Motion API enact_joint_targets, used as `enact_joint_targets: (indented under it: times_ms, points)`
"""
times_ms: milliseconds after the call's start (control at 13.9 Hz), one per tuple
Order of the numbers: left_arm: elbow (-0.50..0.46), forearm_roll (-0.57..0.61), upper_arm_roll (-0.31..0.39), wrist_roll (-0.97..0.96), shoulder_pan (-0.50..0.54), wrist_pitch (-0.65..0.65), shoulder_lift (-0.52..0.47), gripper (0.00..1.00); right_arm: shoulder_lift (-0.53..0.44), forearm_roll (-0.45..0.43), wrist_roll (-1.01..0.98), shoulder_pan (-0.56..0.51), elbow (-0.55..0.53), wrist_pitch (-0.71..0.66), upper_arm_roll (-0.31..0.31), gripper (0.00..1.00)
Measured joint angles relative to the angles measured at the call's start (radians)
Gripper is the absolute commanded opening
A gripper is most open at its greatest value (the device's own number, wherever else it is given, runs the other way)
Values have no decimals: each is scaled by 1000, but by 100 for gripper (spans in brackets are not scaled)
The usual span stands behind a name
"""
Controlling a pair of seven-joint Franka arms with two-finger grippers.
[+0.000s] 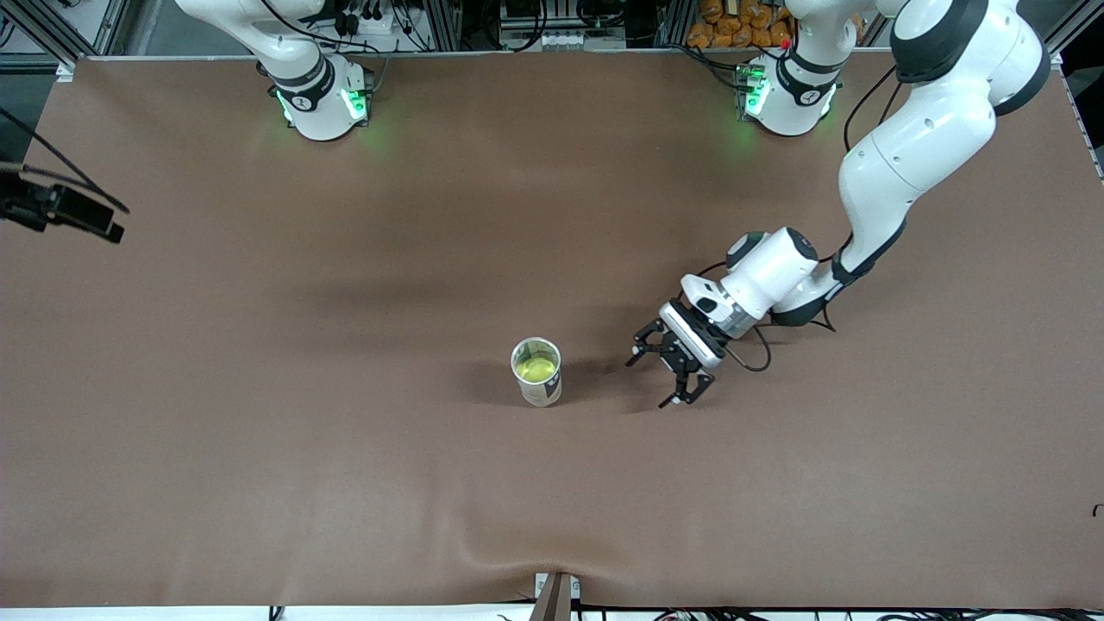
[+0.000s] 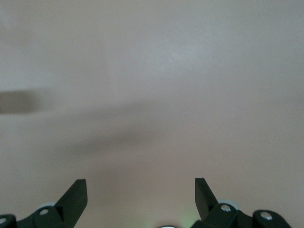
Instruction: Insert tennis ball vertically with right arm
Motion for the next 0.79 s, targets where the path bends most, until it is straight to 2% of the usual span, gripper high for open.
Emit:
enact_joint_targets:
  times_ms: [144,288,431,575,791]
  points:
    - [10,0,-24,-34,35,0,-2,100,-63,-2,-13,-6,-96,35,-2,100]
    - [51,1,-33,-91,40,-1,-7,100,-94,-5,-16,-7,-148,61,-3,100]
    - [133,-1,-36,-142,27,-19,-8,100,-87,-10,-16,-7,-137,78,-3,100]
    - [223,-16,-36,-204,6,-90,-9,100,-68,-13,-16,-7,-74,59,-3,100]
    - [296,-66,-31,-279,-11,-172,-9,100,-56,-13,-16,-10,-13,-5,-3,100]
